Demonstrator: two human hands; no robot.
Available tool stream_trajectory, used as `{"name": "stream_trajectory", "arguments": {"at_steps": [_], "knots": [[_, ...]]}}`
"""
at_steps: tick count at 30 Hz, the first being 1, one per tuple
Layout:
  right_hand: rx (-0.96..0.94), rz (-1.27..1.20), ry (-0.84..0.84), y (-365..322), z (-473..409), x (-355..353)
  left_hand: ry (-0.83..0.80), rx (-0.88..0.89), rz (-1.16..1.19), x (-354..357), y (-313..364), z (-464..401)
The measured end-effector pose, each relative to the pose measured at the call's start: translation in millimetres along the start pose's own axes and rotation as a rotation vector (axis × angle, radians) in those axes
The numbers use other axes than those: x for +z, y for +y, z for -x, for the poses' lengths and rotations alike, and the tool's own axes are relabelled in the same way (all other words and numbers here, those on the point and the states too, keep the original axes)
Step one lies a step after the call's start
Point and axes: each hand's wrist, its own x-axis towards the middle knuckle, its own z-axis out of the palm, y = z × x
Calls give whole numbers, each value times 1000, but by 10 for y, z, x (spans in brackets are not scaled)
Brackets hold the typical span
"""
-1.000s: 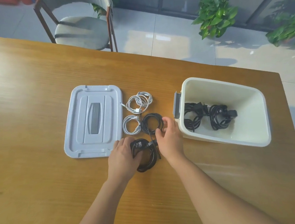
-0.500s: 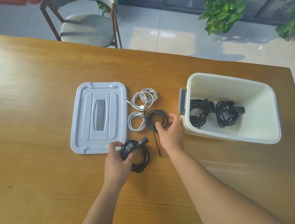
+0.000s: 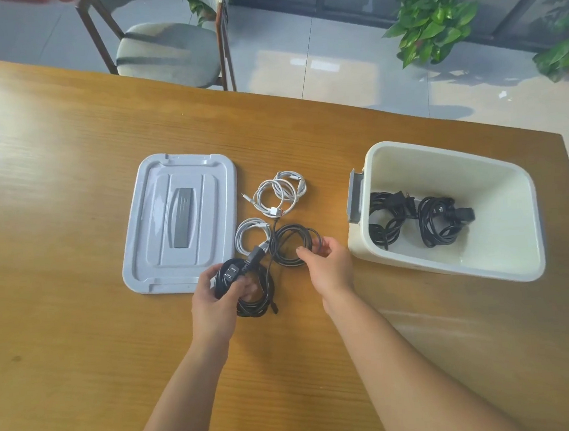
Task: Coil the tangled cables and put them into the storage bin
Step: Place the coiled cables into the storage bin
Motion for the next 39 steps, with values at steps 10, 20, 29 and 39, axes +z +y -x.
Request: {"name": "stream_trajectory", "arguments": {"at_steps": [10, 20, 29, 39], "knots": [[6, -141, -84, 194, 170, -179, -16, 52, -145, -65, -22, -5], [39, -270, -124, 321, 407, -508, -32, 4, -4, -132, -30, 119], [-21, -321, -196, 178, 772, -647, -102, 93, 46, -162, 231, 309], [-169, -391, -256, -263, 1134, -986, -202, 221, 81, -69, 830, 546]]}}
